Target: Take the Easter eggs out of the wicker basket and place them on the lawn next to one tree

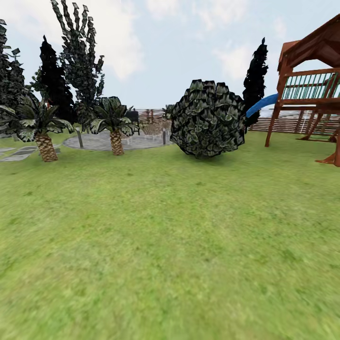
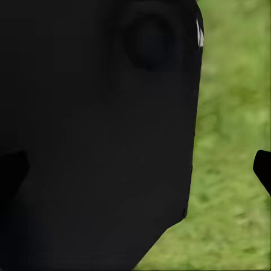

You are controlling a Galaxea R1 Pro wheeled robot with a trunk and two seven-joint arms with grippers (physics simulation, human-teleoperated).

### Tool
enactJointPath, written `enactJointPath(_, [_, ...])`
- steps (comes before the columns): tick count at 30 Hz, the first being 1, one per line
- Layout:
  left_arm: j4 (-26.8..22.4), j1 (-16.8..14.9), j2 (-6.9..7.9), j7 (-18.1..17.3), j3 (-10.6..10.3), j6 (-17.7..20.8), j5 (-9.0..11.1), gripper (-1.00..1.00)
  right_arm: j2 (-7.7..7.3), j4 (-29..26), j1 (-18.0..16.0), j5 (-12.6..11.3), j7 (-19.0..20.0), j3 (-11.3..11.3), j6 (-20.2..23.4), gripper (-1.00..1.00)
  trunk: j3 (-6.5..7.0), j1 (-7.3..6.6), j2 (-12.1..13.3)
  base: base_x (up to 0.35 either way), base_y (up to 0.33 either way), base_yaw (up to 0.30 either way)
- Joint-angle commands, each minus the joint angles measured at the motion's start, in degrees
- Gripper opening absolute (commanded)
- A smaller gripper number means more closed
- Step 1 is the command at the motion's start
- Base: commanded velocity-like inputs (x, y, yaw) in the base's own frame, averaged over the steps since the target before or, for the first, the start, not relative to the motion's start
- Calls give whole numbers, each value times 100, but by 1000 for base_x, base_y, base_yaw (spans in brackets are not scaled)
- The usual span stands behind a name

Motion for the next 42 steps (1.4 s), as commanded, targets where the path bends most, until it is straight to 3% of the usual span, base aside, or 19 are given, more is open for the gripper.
enactJointPath(1, [0, -1, 0, 0, 0, 0, 0, 100, 0, 0, -1, 0, 0, 0, 0, 100, -3, 0, -2, 0, 0, 0])
enactJointPath(8, [-226, 52, -101, -26, -2, -123, 12, 100, -6, -112, -231, -22, 10, -11, -74, 100, -3, 0, -2, 0, 0, 0])
enactJointPath(16, [-482, 63, -81, -27, 1, -132, 17, 100, 18, -285, -495, 9, 27, 18, -330, 100, -3, 0, -2, 0, 0, 0])
enactJointPath(17, [-527, 63, -82, -26, 0, -132, 17, 100, 18, -284, -502, 9, 26, 18, -1239, 100, -3, 0, -2, 0, 0, 0])
enactJointPath(32, [-527, 63, -88, -26, 0, -132, 17, 100, 26, -282, -503, -16, 32, 18, -1230, 100, -4, 0, -2, 0, 0, 1])
enactJointPath(42, [-527, 63, -88, -26, 0, -132, 17, 100, 44, -281, -503, 9, 28, 18, -1239, 100, -64, 0, -2, 0, 0, 161])
